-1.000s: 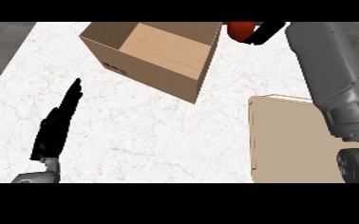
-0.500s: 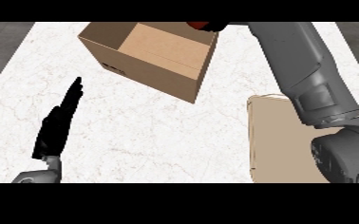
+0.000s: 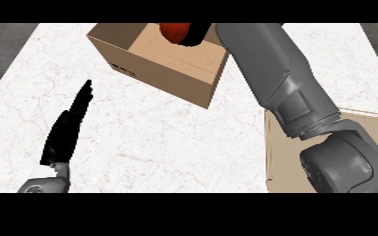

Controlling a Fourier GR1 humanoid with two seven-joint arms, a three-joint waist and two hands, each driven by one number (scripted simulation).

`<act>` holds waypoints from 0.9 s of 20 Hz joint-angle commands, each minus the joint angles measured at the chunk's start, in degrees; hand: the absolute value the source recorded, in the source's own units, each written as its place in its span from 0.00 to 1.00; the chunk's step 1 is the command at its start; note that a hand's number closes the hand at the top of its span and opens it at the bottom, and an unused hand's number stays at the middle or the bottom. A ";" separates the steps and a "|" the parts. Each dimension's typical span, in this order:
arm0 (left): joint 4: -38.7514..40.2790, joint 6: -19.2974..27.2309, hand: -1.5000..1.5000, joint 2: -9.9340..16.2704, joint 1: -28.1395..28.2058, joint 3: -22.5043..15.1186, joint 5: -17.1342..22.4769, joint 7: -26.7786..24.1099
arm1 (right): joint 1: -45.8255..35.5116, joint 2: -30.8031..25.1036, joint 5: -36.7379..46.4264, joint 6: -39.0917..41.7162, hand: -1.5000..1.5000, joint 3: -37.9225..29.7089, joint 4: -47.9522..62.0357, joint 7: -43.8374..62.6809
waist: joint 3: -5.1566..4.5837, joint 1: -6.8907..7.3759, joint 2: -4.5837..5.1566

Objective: Pick the bell pepper from the tray and place it in the cardboard box

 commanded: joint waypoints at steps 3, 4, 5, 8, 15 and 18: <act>1.90 -1.52 0.50 0.72 -1.46 0.07 0.28 -1.02 | -1.46 2.73 0.84 -3.82 1.00 2.69 6.31 3.76 | -0.06 1.78 0.41; -0.64 0.40 0.50 -1.35 -0.05 -1.95 -1.35 -0.21 | -1.58 2.75 1.16 -3.73 1.00 3.19 6.90 4.12 | -0.03 1.92 0.27; -0.65 -2.03 0.50 0.59 -1.17 -1.03 0.04 0.58 | -2.26 2.76 1.44 -4.35 1.00 3.46 7.44 5.41 | -0.04 2.41 0.48; 1.85 -2.04 0.50 0.25 -3.62 -0.35 0.61 -0.18 | -1.16 2.79 -0.52 -5.28 0.00 2.62 10.62 7.60 | -0.11 3.73 0.98; 1.84 -1.45 0.50 -0.67 -4.91 -1.84 -0.91 0.17 | 0.24 2.81 -3.79 -7.92 0.00 0.56 11.84 5.29 | -0.02 4.66 1.13; 3.03 -2.69 0.50 0.17 -5.01 -0.43 0.66 -0.13 | 1.22 2.81 -8.19 -9.44 0.00 -3.63 10.42 2.93 | 0.00 4.32 1.29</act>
